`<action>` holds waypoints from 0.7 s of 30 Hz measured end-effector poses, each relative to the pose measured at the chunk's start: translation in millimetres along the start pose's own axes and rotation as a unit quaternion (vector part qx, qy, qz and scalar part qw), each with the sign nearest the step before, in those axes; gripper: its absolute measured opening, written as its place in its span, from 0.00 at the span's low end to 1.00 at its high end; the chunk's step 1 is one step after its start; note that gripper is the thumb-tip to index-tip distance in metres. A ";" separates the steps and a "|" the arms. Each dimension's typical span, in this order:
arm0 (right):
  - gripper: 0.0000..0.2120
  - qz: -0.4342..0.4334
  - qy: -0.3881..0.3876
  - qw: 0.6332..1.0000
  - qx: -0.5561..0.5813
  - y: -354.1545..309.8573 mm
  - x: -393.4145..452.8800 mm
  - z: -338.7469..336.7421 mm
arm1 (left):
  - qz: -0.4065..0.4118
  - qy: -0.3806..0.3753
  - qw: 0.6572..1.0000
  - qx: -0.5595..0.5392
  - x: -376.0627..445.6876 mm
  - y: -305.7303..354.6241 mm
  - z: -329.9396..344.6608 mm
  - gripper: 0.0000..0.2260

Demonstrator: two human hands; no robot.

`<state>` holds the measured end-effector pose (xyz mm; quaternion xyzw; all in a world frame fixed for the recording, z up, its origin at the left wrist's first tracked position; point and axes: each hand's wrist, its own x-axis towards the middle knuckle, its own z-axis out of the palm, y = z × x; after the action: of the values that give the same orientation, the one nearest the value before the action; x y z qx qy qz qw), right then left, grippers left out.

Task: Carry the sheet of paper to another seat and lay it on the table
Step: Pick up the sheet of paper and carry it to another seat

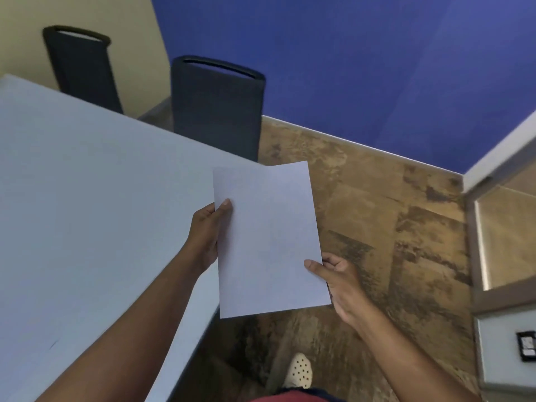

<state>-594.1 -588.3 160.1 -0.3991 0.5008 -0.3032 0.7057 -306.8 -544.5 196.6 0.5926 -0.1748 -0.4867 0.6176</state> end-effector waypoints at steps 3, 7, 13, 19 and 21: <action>0.08 -0.009 0.017 1.000 0.001 -28.3 27.5 -44.9 | -0.003 -0.021 1.000 0.006 32.2 -0.8 60.2 0.15; 0.08 -0.014 0.034 0.999 0.009 -61.8 64.0 -86.8 | -0.006 -0.050 0.999 0.006 74.2 3.5 119.3 0.16; 0.08 -0.018 0.064 0.998 0.002 -104.2 138.9 -121.0 | -0.013 -0.067 0.998 0.001 154.0 15.0 180.8 0.16; 0.10 -0.005 0.062 0.998 -0.010 -147.3 233.4 -134.0 | -0.029 -0.076 0.996 -0.023 260.7 28.8 227.9 0.16; 0.10 -0.007 0.061 0.998 -0.011 -166.1 260.6 -134.9 | -0.029 -0.086 0.996 -0.017 291.5 36.1 240.6 0.17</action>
<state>-644.8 -921.6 158.8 -0.3906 0.5435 -0.3266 0.6674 -347.8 -921.6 180.9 0.5427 -0.2016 -0.5565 0.5959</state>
